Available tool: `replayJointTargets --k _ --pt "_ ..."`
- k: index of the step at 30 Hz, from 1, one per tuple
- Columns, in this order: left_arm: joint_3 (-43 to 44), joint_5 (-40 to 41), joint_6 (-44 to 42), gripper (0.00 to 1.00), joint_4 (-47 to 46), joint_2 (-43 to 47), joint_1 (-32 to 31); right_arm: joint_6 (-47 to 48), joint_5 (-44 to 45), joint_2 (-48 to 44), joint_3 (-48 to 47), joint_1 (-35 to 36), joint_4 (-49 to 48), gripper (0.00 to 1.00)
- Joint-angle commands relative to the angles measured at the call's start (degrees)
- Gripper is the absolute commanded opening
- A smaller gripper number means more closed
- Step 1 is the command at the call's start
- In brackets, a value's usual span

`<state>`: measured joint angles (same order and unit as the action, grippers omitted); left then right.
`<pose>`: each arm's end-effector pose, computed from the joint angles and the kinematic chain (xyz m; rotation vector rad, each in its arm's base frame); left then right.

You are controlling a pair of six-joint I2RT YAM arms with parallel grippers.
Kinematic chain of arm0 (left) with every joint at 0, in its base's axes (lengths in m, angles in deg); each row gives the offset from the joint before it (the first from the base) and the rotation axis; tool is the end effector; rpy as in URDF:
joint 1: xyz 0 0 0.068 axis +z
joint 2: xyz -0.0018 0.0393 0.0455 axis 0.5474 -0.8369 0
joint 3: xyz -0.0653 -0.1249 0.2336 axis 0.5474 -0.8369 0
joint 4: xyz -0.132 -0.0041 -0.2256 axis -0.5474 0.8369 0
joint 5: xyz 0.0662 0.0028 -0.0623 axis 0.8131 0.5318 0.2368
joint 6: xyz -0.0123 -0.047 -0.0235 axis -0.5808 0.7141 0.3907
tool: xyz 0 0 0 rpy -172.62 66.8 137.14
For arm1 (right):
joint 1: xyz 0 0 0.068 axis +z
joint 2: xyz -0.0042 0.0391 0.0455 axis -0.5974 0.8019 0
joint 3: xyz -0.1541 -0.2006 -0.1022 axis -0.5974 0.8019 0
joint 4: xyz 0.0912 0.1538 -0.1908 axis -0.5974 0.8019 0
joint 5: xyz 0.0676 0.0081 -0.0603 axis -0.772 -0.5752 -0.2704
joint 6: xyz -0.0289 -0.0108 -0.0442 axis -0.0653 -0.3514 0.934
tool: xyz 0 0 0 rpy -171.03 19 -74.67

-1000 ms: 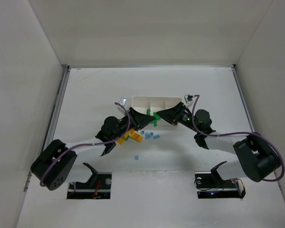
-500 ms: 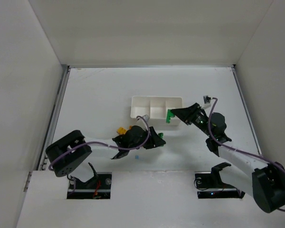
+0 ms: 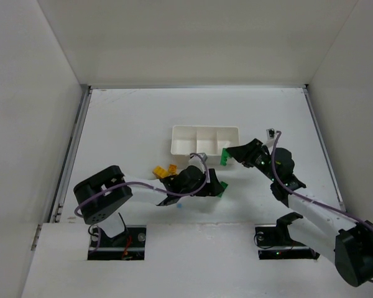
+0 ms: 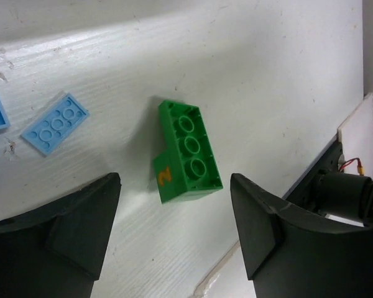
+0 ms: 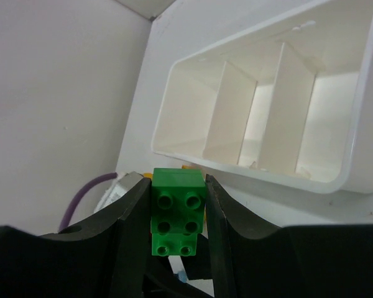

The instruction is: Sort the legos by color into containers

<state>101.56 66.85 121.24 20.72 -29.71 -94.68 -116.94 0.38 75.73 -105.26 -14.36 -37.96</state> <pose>0.1470 -0.2700 0.1534 0.2302 2.2202 -1.1604 0.1878 0.0862 0.2267 0.2745 1.8074 1.1456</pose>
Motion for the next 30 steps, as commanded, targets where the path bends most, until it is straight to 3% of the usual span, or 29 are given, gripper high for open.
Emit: replayJointTargets --k 1,8,12,26,30 --pt "0.19 1.20 -2.19 0.71 2.01 5.53 0.54 1.39 1.02 0.84 -2.93 1.18 -1.14 0.35" --pt "-4.46 1.46 -2.98 0.68 0.69 20.99 3.53 0.16 -0.65 2.59 -4.42 1.36 -3.25 0.35" --pt "-4.65 2.60 -3.50 0.64 0.08 25.31 5.11 -1.60 -0.48 4.53 -5.82 1.97 -4.13 0.35" --pt "2.82 8.06 -13.79 0.54 3.15 23.13 5.64 -4.42 1.36 10.50 -9.08 7.51 -5.53 0.34" --pt "4.14 8.06 -14.58 0.44 3.24 21.02 5.29 -4.85 1.54 11.91 -9.08 8.83 -7.02 0.34"
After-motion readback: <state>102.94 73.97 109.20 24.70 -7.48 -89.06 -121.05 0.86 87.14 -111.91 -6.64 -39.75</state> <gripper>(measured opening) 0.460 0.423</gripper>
